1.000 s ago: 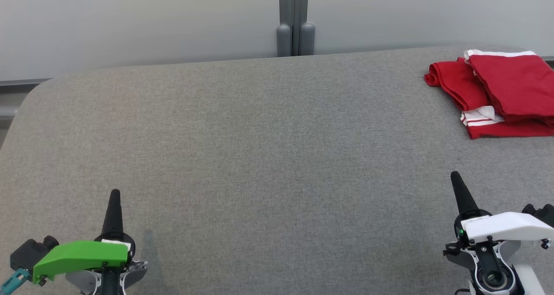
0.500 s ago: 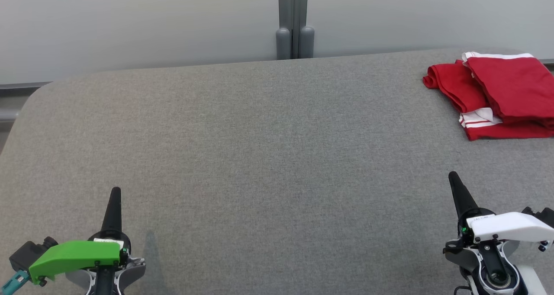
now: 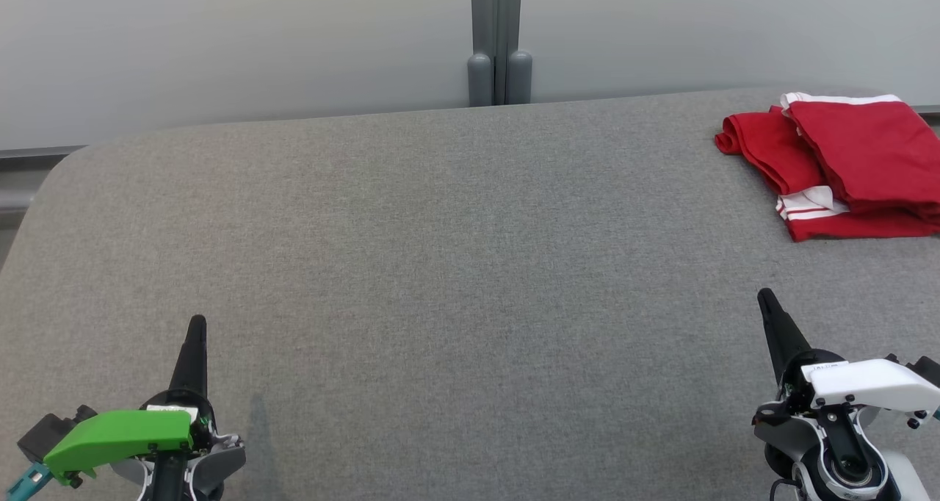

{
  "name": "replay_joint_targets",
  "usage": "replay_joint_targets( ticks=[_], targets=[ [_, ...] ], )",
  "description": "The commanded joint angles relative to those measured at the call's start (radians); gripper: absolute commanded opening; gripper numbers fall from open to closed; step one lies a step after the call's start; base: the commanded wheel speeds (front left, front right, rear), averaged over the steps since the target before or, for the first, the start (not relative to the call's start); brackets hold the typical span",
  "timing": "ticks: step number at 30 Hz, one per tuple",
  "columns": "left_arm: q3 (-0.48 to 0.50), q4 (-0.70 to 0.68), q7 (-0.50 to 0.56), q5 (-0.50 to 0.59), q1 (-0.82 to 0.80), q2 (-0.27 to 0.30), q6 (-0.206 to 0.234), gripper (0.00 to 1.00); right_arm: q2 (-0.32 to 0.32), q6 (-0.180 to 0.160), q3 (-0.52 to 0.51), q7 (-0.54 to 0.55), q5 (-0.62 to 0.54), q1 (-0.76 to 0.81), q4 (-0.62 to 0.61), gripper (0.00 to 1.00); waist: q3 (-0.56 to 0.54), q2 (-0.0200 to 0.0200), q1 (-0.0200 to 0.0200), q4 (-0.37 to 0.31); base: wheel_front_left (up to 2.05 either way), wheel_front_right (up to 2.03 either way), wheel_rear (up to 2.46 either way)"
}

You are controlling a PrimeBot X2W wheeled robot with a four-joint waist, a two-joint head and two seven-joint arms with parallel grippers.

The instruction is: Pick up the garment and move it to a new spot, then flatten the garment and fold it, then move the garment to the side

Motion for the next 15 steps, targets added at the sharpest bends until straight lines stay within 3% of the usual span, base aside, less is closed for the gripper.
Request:
replay_joint_targets(
  ticks=[1, 15],
  targets=[
    [0.005, -0.001, 0.005, -0.023, -0.019, 0.008, -0.007, 0.0, 0.0, 0.0, -0.004, 0.007, 0.02, -0.014, 0.0, 0.0, -0.001, 0.0, 0.0, 0.0, 0.0, 0.0, 0.0],
    [0.011, 0.004, 0.03, -0.126, -0.022, 0.008, -0.017, 0.0, 0.006, 0.0, -0.012, 0.033, 0.12, -0.016, 0.003, 0.0, -0.011, 0.0, 0.0, -0.002, 0.0, 0.0, 0.0]
  ],
)
